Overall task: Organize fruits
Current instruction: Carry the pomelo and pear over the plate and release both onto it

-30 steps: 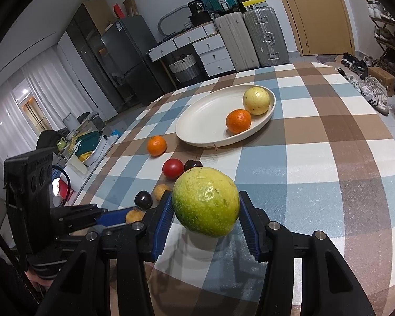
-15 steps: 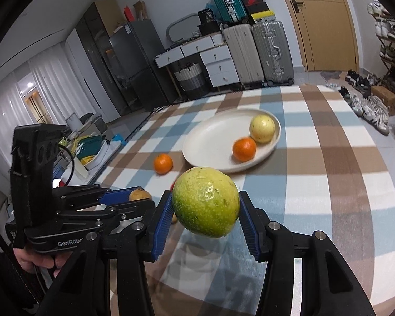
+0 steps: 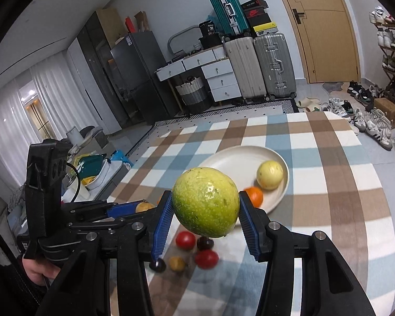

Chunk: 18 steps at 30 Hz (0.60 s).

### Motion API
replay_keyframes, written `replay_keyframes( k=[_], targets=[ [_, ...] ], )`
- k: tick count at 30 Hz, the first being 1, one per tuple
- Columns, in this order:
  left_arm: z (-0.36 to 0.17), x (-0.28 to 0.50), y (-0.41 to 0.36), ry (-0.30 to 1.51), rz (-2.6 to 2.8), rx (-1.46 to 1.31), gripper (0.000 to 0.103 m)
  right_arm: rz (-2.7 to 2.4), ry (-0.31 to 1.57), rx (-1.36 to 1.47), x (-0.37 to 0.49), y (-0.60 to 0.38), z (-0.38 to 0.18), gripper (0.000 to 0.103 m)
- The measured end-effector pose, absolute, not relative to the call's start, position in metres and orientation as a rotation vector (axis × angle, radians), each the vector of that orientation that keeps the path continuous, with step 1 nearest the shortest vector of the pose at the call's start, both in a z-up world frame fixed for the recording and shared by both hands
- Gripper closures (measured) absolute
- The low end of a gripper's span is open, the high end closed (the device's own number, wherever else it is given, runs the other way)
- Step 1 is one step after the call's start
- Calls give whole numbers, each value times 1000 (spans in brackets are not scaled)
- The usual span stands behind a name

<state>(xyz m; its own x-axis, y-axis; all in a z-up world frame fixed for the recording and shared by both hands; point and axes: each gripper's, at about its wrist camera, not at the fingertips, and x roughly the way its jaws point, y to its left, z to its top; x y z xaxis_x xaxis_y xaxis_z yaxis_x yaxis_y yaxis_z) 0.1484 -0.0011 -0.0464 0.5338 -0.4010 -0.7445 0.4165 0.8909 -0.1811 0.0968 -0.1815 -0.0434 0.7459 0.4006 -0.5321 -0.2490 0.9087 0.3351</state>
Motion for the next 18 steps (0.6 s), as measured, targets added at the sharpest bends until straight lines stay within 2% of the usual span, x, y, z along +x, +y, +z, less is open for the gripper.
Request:
replay_keyframes(
  k=[12, 18],
  targets=[
    [-54, 202, -9, 911, -483, 4, 77, 373, 719, 291, 146, -168, -64, 54],
    [-70, 236, -11, 953, -466, -35, 77, 336, 803, 224, 172, -160, -89, 54]
  ],
)
